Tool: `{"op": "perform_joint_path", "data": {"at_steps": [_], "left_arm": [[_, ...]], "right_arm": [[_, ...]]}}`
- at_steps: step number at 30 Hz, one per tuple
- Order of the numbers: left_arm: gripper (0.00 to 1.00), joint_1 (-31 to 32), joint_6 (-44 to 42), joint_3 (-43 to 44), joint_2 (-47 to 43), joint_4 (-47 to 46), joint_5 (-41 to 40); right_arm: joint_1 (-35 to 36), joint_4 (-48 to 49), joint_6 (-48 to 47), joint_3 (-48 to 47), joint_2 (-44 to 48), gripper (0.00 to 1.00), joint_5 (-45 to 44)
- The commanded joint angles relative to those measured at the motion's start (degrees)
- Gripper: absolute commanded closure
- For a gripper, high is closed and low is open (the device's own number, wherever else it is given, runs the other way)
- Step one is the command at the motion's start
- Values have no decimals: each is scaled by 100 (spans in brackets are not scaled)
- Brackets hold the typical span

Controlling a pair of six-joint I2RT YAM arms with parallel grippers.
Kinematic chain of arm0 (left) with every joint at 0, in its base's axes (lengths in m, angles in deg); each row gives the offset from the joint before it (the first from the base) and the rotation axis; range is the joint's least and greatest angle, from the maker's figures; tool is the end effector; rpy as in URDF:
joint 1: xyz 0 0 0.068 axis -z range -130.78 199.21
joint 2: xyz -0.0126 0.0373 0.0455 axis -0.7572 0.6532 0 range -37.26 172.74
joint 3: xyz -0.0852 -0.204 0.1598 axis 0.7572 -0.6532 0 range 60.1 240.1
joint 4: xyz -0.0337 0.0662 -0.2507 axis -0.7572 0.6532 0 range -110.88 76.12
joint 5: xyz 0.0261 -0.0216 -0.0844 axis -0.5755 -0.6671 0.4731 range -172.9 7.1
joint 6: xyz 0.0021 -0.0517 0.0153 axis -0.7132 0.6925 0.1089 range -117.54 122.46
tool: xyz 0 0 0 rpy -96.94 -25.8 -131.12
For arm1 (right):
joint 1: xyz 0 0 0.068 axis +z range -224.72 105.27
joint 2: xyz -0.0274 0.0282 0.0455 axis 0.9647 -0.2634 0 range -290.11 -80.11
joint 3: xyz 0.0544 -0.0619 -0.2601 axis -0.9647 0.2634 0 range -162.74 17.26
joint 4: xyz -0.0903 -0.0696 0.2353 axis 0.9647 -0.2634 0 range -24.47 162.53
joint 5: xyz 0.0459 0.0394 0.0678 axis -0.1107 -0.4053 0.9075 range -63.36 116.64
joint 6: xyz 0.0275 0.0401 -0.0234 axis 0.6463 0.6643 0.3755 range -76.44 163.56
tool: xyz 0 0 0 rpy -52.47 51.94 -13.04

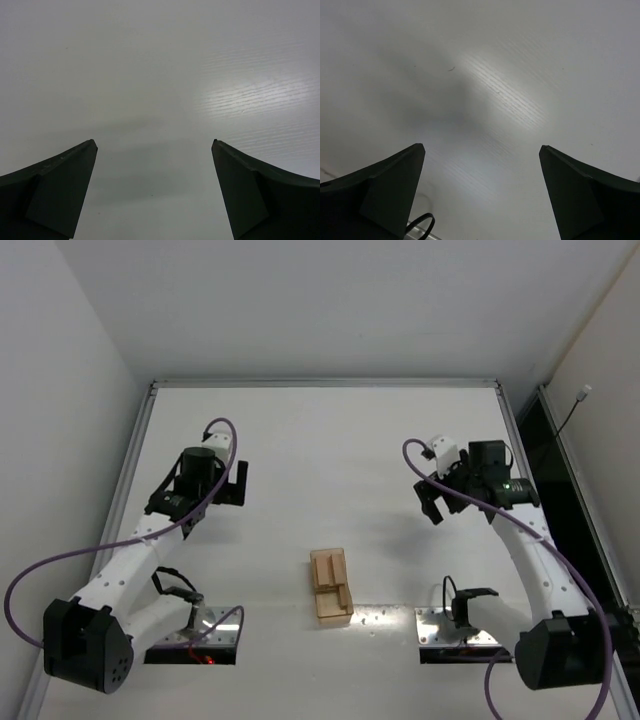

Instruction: Build the wood block tower

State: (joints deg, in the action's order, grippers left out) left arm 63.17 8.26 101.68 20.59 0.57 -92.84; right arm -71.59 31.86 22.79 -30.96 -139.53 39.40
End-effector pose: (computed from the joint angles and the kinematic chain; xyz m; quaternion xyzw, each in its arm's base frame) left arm 0.2129 -0.0465 0.2592 0.0255 0.8948 0.0013 0.4458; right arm 0.2040 0.0190 0.2666 -0.2301 0.9114 0.0540 0.3369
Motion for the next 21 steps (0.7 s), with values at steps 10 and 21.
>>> {"op": "perform_joint_path", "data": {"at_steps": [10,21], "left_arm": [[0,46,-588,17,-63,-1,-632],[0,-244,-651,-36,-63,8,-1116]], "right_arm": [[625,-3342,-3089,-1646,-1327,20,1757],[2331,-2720,-3092,-1497,-1283,21,1423]]}}
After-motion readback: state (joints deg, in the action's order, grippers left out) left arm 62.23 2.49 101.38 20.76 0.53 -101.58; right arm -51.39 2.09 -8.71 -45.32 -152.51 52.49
